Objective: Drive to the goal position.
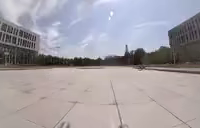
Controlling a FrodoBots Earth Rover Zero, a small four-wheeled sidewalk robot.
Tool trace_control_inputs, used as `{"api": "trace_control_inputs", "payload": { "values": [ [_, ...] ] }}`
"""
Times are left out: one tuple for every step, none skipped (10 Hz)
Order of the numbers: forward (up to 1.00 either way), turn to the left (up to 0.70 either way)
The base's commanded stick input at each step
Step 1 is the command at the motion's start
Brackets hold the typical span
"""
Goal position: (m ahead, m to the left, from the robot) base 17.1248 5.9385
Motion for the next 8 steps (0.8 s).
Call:
{"api": "trace_control_inputs", "payload": {
  "values": [
    [0.7, 0.0],
    [0.7, 0.0],
    [0.7, 0.0],
    [0.7, 0.0],
    [0.7, 0.0],
    [0.7, 0.0],
    [0.7, 0.0],
    [0.7, 0.0]
  ]
}}
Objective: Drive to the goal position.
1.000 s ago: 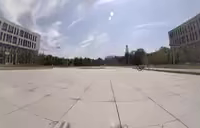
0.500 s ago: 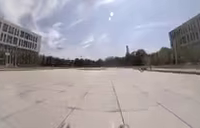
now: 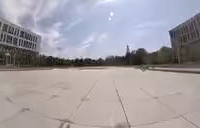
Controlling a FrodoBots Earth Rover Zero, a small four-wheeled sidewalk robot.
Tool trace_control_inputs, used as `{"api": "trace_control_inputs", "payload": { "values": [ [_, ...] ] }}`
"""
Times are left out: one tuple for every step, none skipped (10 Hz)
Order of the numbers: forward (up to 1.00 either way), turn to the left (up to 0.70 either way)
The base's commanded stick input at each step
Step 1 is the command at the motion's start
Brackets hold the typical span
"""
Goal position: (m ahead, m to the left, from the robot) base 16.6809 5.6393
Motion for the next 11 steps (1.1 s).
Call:
{"api": "trace_control_inputs", "payload": {
  "values": [
    [0.7, 0.0],
    [0.7, 0.0],
    [0.7, 0.0],
    [0.7, 0.0],
    [0.7, 0.0],
    [0.7, 0.0],
    [0.7, 0.0],
    [0.7, 0.0],
    [0.7, 0.0],
    [0.7, 0.0],
    [0.7, 0.0]
  ]
}}
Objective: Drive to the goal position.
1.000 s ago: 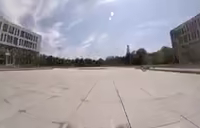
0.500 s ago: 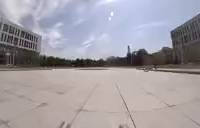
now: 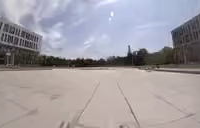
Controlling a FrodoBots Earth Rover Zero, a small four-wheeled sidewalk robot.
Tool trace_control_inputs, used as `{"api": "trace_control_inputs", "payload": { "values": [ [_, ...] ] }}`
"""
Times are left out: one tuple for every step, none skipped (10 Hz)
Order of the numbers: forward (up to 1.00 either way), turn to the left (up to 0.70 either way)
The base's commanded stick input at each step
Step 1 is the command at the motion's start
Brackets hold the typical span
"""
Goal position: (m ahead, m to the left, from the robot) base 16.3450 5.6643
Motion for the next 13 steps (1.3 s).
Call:
{"api": "trace_control_inputs", "payload": {
  "values": [
    [0.7, 0.0],
    [0.7, 0.0],
    [0.7, 0.0],
    [0.7, 0.0],
    [0.7, 0.0],
    [0.7, 0.0],
    [0.7, 0.0],
    [0.7, 0.0],
    [0.7, 0.0],
    [0.7, 0.0],
    [0.7, 0.0],
    [0.7, 0.0],
    [0.7, 0.0]
  ]
}}
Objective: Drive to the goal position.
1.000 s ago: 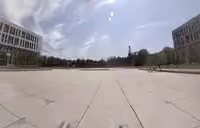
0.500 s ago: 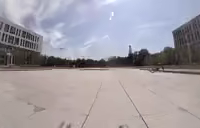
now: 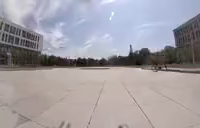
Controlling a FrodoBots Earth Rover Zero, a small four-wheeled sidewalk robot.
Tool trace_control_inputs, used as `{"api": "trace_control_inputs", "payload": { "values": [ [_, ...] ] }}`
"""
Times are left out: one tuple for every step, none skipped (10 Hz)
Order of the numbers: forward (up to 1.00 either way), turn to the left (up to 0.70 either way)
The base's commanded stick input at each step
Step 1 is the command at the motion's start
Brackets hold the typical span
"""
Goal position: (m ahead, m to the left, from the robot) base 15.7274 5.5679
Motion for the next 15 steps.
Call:
{"api": "trace_control_inputs", "payload": {
  "values": [
    [0.7, 0.0],
    [0.7, 0.0],
    [0.7, 0.0],
    [0.7, 0.0],
    [0.7, 0.0],
    [0.7, 0.0],
    [0.7, 0.0],
    [0.7, 0.0],
    [0.7, 0.0],
    [0.7, 0.0],
    [0.7, 0.0],
    [0.7, 0.0],
    [0.7, 0.0],
    [0.7, 0.0],
    [0.7, 0.0]
  ]
}}
